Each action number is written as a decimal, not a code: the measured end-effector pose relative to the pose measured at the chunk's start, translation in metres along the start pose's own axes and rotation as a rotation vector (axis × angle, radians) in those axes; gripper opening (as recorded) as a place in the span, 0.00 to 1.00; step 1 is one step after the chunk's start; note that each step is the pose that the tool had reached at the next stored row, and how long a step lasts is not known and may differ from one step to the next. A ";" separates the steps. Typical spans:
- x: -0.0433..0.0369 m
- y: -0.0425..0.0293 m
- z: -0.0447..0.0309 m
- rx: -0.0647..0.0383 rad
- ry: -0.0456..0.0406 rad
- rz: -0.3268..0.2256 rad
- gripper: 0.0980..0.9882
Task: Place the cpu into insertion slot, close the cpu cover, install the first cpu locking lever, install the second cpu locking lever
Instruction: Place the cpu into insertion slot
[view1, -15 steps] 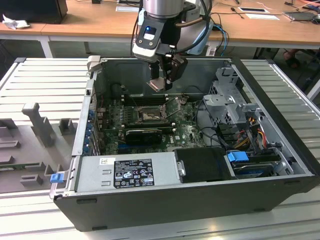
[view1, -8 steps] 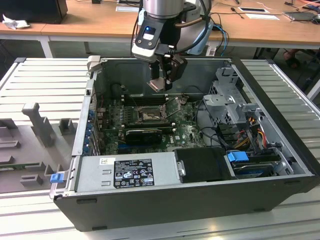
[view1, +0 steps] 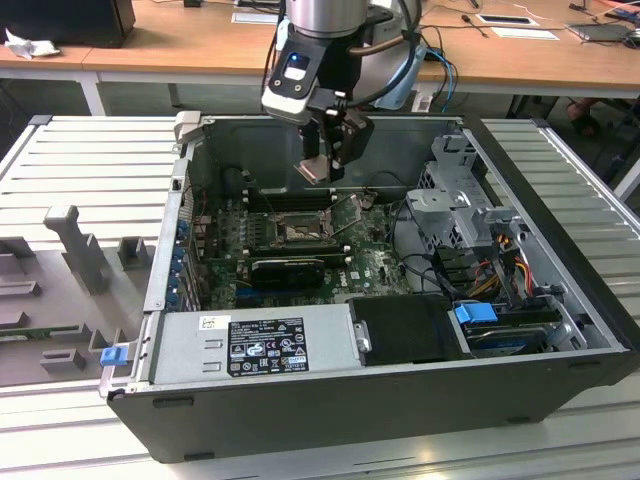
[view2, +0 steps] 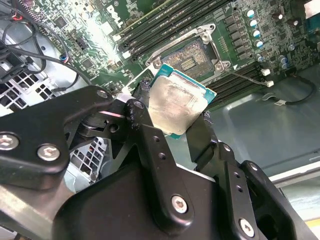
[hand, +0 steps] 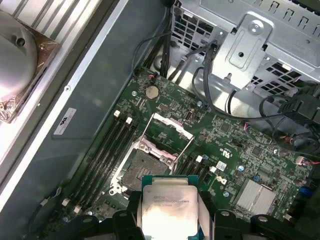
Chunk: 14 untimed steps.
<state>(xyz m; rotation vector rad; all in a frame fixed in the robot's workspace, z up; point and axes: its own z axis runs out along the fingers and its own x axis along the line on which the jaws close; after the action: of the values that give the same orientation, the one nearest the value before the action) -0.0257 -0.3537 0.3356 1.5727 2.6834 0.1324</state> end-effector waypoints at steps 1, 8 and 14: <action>0.0000 0.0000 0.0001 0.000 -0.0005 0.006 0.49; 0.0000 -0.0001 0.0012 -0.001 -0.0064 0.073 0.49; 0.0003 -0.0010 0.0029 -0.003 -0.0121 0.137 0.49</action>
<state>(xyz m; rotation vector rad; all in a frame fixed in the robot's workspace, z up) -0.0265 -0.3538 0.3326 1.7507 2.5640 0.1288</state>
